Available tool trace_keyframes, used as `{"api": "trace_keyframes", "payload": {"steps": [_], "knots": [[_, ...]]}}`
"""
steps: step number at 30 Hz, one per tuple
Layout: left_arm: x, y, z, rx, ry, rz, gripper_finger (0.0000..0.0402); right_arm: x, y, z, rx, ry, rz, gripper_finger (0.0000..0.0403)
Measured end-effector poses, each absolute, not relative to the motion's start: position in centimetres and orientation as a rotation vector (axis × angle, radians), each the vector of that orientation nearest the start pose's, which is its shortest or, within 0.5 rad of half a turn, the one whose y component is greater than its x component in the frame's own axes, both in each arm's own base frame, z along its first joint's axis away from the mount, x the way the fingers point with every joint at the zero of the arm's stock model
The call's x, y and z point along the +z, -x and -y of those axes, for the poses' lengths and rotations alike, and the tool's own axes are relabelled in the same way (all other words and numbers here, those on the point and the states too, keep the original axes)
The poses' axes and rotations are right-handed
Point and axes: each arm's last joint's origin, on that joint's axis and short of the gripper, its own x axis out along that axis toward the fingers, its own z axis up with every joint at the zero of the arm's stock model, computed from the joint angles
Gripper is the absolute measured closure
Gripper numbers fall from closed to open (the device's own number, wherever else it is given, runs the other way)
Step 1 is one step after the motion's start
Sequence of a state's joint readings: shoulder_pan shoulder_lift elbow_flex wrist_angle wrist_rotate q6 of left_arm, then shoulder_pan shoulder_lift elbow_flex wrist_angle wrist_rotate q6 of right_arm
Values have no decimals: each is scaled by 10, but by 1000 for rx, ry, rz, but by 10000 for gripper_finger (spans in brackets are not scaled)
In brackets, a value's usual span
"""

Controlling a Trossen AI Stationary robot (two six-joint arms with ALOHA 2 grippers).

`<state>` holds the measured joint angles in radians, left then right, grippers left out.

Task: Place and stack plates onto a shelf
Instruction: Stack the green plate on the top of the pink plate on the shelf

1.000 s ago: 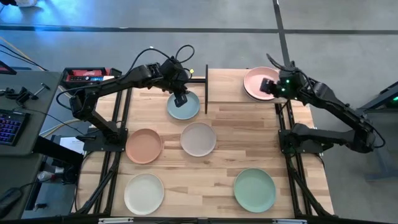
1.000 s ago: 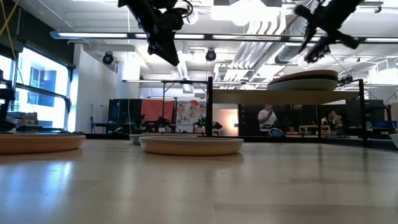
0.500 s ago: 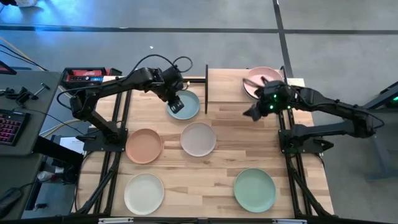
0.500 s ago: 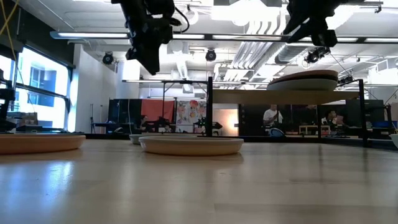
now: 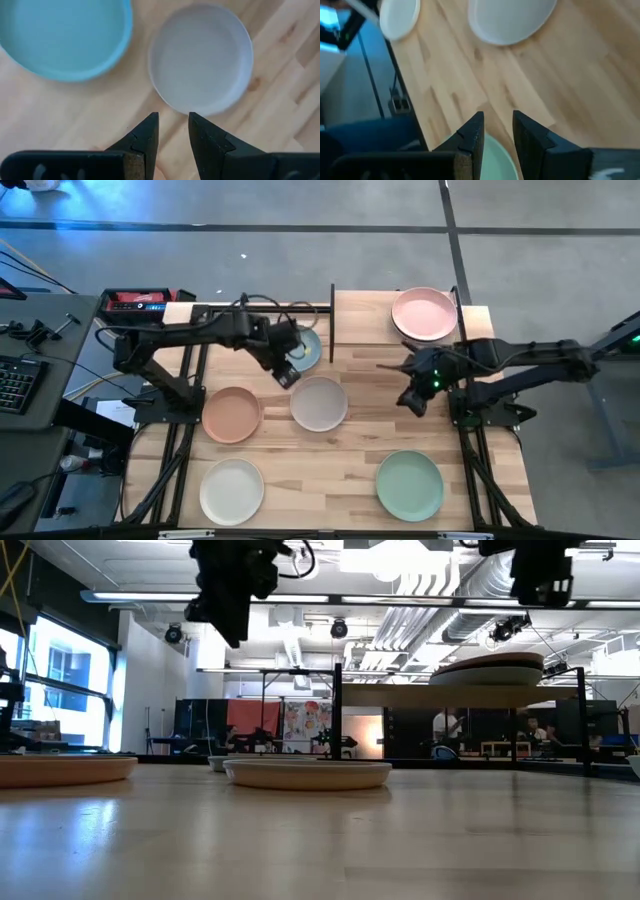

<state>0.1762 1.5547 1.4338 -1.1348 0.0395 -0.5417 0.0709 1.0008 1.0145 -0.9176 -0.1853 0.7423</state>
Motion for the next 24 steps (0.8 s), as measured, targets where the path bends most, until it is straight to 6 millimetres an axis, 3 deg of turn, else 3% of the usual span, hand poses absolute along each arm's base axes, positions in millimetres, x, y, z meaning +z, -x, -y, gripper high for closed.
{"api": "trace_keyframes", "payload": {"steps": [11, 24], "knots": [[305, -294, 21, 422, 628, -1221, 305, 295, -186, -57, -37, -648, -1153, 320], [315, -307, 74, 222, 639, -1050, 305, 254, -203, -111, -32, -503, -1393, 320]]}}
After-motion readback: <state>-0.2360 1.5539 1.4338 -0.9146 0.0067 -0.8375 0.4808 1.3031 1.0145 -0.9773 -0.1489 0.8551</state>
